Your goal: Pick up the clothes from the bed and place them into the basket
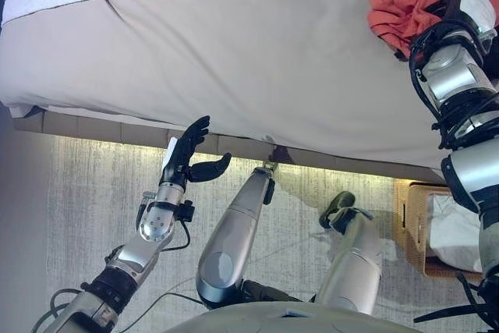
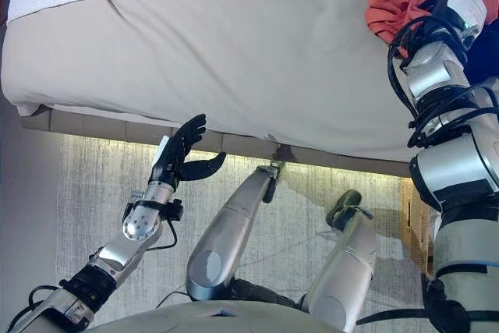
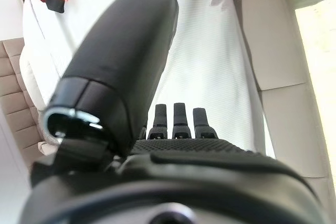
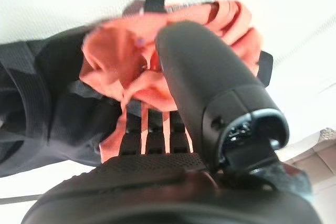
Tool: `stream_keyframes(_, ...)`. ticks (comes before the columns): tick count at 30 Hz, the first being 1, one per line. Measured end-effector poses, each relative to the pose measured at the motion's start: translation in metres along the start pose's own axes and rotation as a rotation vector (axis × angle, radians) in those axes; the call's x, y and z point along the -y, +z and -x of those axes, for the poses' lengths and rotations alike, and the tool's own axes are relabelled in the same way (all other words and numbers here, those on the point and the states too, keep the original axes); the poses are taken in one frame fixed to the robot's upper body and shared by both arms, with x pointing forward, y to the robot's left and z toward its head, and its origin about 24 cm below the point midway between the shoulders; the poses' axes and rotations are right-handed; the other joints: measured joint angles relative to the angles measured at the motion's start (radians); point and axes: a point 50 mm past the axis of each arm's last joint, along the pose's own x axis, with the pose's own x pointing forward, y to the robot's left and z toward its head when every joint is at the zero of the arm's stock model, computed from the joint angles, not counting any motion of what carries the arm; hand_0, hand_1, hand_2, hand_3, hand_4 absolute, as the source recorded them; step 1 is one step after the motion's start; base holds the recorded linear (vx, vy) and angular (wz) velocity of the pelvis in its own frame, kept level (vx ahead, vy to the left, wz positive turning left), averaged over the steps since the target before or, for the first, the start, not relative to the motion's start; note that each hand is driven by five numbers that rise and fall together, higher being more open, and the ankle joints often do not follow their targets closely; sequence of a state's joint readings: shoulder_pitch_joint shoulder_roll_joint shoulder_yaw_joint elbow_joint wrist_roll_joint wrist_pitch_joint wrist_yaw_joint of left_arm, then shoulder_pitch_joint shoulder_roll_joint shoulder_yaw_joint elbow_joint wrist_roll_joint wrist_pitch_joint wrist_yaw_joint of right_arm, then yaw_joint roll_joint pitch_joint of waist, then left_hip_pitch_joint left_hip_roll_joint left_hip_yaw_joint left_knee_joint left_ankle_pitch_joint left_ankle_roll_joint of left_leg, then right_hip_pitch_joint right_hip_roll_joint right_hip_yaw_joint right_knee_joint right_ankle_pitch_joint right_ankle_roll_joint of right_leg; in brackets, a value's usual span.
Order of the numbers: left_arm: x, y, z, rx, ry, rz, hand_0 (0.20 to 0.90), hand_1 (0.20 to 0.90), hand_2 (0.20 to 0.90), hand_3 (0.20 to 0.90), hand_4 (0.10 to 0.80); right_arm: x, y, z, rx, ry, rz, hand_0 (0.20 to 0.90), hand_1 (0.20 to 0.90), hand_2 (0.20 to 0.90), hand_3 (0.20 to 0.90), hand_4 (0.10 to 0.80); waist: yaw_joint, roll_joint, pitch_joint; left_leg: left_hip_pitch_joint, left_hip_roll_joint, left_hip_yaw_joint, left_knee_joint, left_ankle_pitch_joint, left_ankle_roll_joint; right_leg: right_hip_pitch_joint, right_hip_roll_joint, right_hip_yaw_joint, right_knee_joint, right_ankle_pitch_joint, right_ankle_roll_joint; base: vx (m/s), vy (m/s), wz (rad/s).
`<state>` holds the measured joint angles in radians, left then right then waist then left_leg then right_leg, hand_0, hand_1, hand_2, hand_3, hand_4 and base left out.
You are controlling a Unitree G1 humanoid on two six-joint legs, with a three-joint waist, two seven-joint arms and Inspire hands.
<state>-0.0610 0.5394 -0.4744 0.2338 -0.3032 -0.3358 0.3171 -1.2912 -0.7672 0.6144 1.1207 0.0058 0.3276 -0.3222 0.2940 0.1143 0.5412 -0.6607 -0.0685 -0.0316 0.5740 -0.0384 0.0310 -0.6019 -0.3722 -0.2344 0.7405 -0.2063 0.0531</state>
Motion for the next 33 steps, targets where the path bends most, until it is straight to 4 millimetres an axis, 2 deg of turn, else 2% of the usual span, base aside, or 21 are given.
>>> stream_keyframes(4,0.000,0.001,-0.001,0.005,0.001,-0.001,0.900,0.900,0.900,0.900,0.800,-0.002,-0.003,0.000,-0.008,0.008,0.006,0.300,0.300,0.300,0.200,0.100,-0.003,0.000,0.000,0.045,0.003,0.009,-0.005,-0.001,0.003,0.047,0.002,0.001,-0.019,0.001,0.000,0.028,-0.012,-0.07)
stream_keyframes(6,0.000,0.003,-0.003,0.014,0.001,-0.001,0.900,0.900,0.900,0.900,0.800,-0.004,-0.005,0.001,-0.012,0.012,0.009,0.300,0.300,0.300,0.200,0.100,-0.009,0.000,0.000,0.097,0.005,0.014,-0.023,-0.002,0.011,0.100,0.004,-0.003,-0.045,0.001,0.000,0.039,-0.013,-0.06)
stream_keyframes(13,-0.002,0.009,-0.009,0.033,0.010,-0.006,0.900,0.900,0.900,0.900,0.800,0.000,-0.006,0.000,0.006,0.006,-0.009,0.300,0.300,0.300,0.200,0.100,-0.032,-0.005,0.002,0.283,0.017,0.032,-0.111,-0.010,0.010,0.289,0.023,-0.023,-0.166,0.005,-0.002,0.064,-0.026,-0.11)
stream_keyframes(17,-0.004,0.007,-0.009,0.022,0.016,-0.011,0.900,0.900,0.900,0.900,0.800,0.003,-0.010,-0.001,0.005,0.005,-0.031,0.300,0.300,0.300,0.200,0.100,-0.032,-0.019,0.007,0.409,0.036,0.054,-0.187,-0.006,0.008,0.411,0.053,-0.023,-0.264,0.033,0.009,0.085,-0.021,-0.21)
stream_keyframes(21,-0.006,0.007,-0.010,0.023,0.023,-0.014,0.900,0.900,0.900,0.900,0.800,0.026,-0.007,-0.004,0.056,-0.049,-0.067,0.300,0.300,0.300,0.200,0.100,-0.045,-0.036,0.003,0.507,0.053,0.059,-0.280,0.016,-0.005,0.519,0.088,-0.038,-0.387,0.088,0.024,0.084,-0.018,-0.13)
stream_keyframes(28,-0.021,0.007,-0.013,-0.004,0.073,-0.036,0.900,0.900,0.900,0.900,0.800,0.072,-0.006,-0.009,0.093,-0.153,-0.122,0.300,0.300,0.300,0.200,0.100,-0.079,-0.072,-0.012,0.671,0.075,0.084,-0.434,0.047,-0.022,0.679,0.136,-0.050,-0.572,0.168,0.027,0.123,-0.026,-0.15)
stream_keyframes(30,-0.026,0.006,-0.013,-0.014,0.076,-0.055,0.900,0.900,0.900,0.900,0.800,0.091,-0.005,-0.010,0.098,-0.192,-0.151,0.300,0.300,0.300,0.200,0.100,-0.086,-0.089,-0.028,0.725,0.080,0.105,-0.489,0.053,-0.025,0.727,0.151,-0.049,-0.636,0.186,0.031,0.102,-0.021,-0.23)
stream_keyframes(33,-0.030,0.003,-0.013,-0.033,0.080,-0.065,0.900,0.900,0.900,0.900,0.800,0.114,-0.008,-0.011,0.093,-0.249,-0.162,0.300,0.300,0.300,0.200,0.100,-0.107,-0.130,-0.091,0.735,0.085,0.108,-0.540,0.068,-0.034,0.747,0.168,-0.050,-0.712,0.212,0.036,0.068,-0.018,-0.07)
